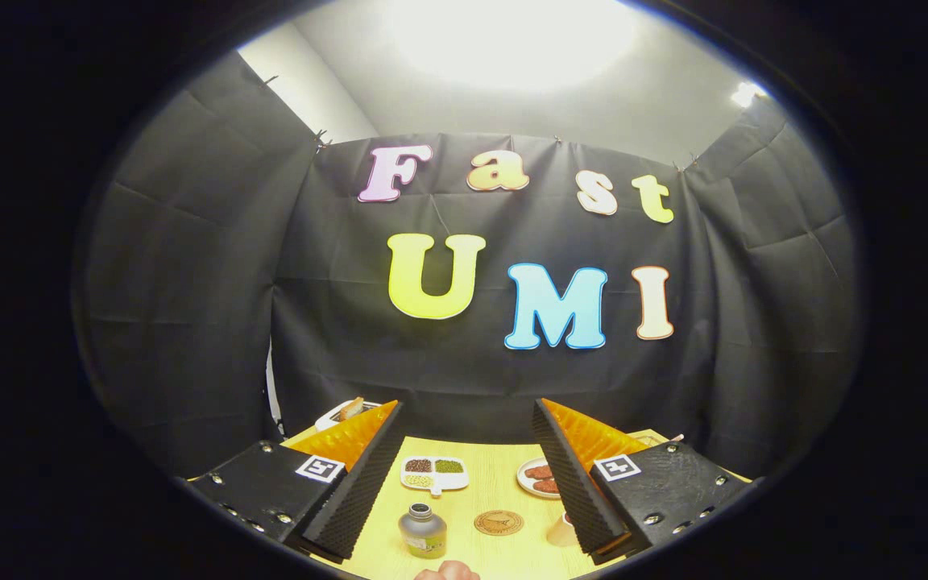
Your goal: Take the bottle from table, then pour the juice into the cup, finally place the bottle on the coaster
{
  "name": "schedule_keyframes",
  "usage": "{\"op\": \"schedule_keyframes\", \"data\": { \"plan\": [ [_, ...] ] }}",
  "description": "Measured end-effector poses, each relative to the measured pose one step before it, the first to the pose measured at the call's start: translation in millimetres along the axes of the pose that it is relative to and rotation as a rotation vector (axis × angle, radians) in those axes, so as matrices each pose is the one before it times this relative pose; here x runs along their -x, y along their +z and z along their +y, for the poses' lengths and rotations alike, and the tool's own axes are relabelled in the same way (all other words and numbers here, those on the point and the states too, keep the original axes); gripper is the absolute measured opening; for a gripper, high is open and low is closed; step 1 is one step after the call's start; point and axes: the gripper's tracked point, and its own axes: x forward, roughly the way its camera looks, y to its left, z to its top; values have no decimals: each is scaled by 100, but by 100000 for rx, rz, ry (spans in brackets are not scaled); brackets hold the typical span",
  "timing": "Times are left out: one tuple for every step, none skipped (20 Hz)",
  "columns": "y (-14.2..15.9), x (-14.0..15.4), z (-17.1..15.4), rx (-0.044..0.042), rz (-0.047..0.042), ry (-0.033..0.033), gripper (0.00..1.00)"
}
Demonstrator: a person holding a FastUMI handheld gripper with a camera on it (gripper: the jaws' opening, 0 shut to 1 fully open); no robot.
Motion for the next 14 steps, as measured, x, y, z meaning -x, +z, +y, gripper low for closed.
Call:
{"op": "schedule_keyframes", "data": {
  "plan": [
    [6,68,51,321,-141,-232,97],
    [-51,-17,-64,567,-118,-487,97],
    [-104,-47,-214,508,-600,-1421,97],
    [-321,-153,-336,434,-229,-1848,97],
    [-852,-211,199,532,601,-272,97],
    [-658,-197,285,223,893,361,97],
    [-483,-298,196,-154,751,399,97],
    [-321,-289,167,-430,373,757,97],
    [-301,-233,206,-492,222,861,97],
    [-163,-240,126,-620,96,329,97],
    [-72,-179,206,-553,-269,639,97],
    [-60,-94,204,-367,-151,537,97],
    [-144,-53,22,-244,-214,-61,97],
    [-146,-84,-7,-240,33,-173,97]
  ]
}}
